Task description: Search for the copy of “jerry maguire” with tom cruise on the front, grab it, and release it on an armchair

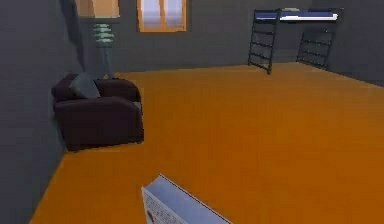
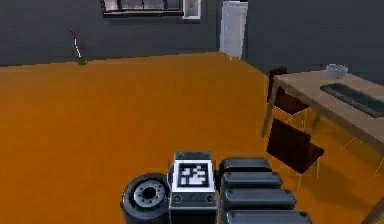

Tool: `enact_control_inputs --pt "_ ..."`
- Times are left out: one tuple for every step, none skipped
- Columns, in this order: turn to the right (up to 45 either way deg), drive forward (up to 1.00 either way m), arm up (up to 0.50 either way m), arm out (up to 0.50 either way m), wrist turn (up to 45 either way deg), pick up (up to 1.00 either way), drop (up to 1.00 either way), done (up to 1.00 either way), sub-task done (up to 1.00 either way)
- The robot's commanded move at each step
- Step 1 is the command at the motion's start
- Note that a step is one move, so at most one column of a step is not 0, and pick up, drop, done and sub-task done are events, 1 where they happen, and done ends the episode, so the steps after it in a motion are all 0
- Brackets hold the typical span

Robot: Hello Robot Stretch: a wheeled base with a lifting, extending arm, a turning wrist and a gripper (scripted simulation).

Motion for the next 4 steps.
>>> enact_control_inputs --pt "-3.0 0.0 0.0 0.0 0.0 0.0 0.0 0.0 0.0" --pt "0.0 1.0 0.0 0.0 0.0 0.0 0.0 0.0 0.0" --pt "0.0 1.0 0.0 0.0 0.0 0.0 0.0 0.0 0.0" --pt "-9.0 0.0 0.0 0.0 0.0 0.0 0.0 0.0 0.0"
